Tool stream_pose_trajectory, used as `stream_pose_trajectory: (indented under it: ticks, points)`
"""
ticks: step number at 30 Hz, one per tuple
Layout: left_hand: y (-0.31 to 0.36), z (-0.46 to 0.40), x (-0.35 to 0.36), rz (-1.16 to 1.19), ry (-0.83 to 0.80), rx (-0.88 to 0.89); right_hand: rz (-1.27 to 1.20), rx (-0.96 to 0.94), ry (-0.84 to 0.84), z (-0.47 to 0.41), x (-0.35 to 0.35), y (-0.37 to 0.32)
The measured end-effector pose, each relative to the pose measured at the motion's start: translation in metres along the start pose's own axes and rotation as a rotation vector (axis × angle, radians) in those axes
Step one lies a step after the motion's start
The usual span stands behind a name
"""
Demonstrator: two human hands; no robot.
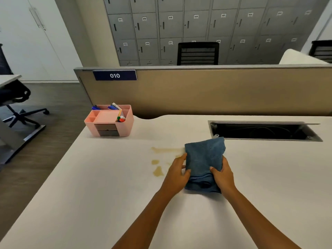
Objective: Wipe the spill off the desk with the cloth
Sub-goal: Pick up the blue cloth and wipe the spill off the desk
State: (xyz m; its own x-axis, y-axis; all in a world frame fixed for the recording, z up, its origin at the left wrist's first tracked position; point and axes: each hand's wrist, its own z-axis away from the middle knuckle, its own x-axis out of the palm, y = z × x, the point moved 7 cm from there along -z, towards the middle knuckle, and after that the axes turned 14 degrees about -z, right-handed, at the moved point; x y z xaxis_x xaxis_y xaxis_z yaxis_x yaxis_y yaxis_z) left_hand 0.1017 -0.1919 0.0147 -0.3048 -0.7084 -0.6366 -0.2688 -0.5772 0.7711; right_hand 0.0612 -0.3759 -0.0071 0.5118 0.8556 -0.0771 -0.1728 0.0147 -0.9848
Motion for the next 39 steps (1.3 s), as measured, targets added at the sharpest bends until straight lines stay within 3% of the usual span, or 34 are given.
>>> stream_pose_trajectory:
  ticks: [4,6,8,11,13,17,19,30,39]
  points:
    - [-0.028,0.001,-0.048,-0.141,0.118,0.049,0.192,-0.001,0.180,-0.004,0.000,0.000]
    - [-0.057,0.005,-0.081,-0.248,0.227,-0.018,0.490,-0.014,0.313,-0.005,-0.003,-0.008]
    - [-0.091,0.012,-0.115,-0.378,0.328,-0.158,0.771,-0.165,0.383,-0.005,0.004,-0.025]
    - [-0.139,0.019,-0.152,-0.576,0.364,-0.314,0.973,-0.394,0.214,-0.012,0.035,-0.035]
    - [-0.162,0.020,-0.164,-0.655,0.333,-0.375,1.056,-0.311,0.068,-0.027,0.052,-0.022]
    - [-0.185,0.017,-0.170,-0.782,0.250,-0.401,1.037,0.018,-0.140,-0.057,0.061,0.016]
    - [-0.187,0.012,-0.168,-0.816,0.222,-0.382,1.085,0.051,-0.156,-0.062,0.062,0.026]
    - [-0.200,-0.008,-0.165,-0.893,0.198,-0.374,1.198,-0.273,0.061,-0.090,0.072,0.014]
    - [-0.206,-0.010,-0.161,-0.867,0.183,-0.362,1.164,-0.253,0.024,-0.145,0.097,0.005]
